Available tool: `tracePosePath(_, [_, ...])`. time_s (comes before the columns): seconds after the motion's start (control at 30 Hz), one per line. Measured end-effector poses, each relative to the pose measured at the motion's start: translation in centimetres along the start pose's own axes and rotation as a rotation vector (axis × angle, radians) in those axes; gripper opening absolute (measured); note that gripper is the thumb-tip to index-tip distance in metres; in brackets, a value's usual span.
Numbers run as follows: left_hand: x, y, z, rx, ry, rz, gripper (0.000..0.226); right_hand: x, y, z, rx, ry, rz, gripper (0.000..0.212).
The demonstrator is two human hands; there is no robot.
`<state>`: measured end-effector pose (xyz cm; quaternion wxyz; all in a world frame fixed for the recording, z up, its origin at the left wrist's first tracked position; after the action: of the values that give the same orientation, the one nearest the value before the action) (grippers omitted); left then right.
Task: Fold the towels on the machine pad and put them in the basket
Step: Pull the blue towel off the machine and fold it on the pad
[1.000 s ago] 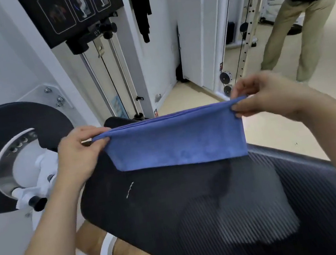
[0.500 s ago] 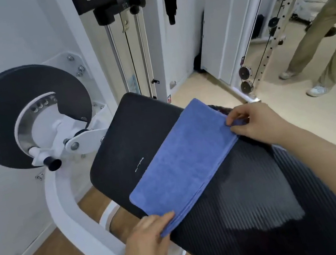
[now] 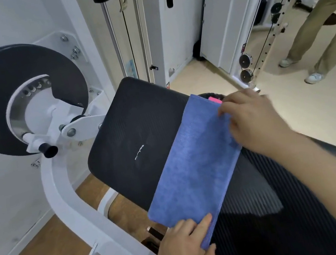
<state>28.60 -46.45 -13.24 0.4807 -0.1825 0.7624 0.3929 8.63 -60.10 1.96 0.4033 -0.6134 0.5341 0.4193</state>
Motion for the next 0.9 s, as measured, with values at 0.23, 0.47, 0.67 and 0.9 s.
tracePosePath(0.23, [-2.3,-3.6,-4.5,-0.045,0.243,-0.133,0.050,9.0,-7.0,3.4,-0.262,-0.226,0.182,0.060])
tracePosePath(0.47, [1.2,-5.0,-4.7,-0.119,0.005,-0.213,0.070,8.6,-5.4,3.0,-0.174,-0.116,0.151,0.068])
tracePosePath(0.67, [0.8,-5.0,-4.8,-0.096,-0.039,-0.249,0.069,8.5,-3.0,2.7,-0.049,-0.139,0.224,0.065])
tracePosePath(0.9, [1.6,-3.5,0.1,0.149,-0.065,-0.233,0.058,8.1,-3.3,2.7,-0.054,-0.101,0.200,0.060])
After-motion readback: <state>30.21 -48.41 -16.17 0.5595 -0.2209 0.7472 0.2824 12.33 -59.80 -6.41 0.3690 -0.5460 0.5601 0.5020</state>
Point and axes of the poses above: each hand's wrist, its own z-axis away from the middle knuckle, its own x-axis out of the palm, y = z × x, the point moved 5 cm from there along -z, towards the middle knuckle, and after that the axes turned 4 degrees about x, right-handed, at the moved point
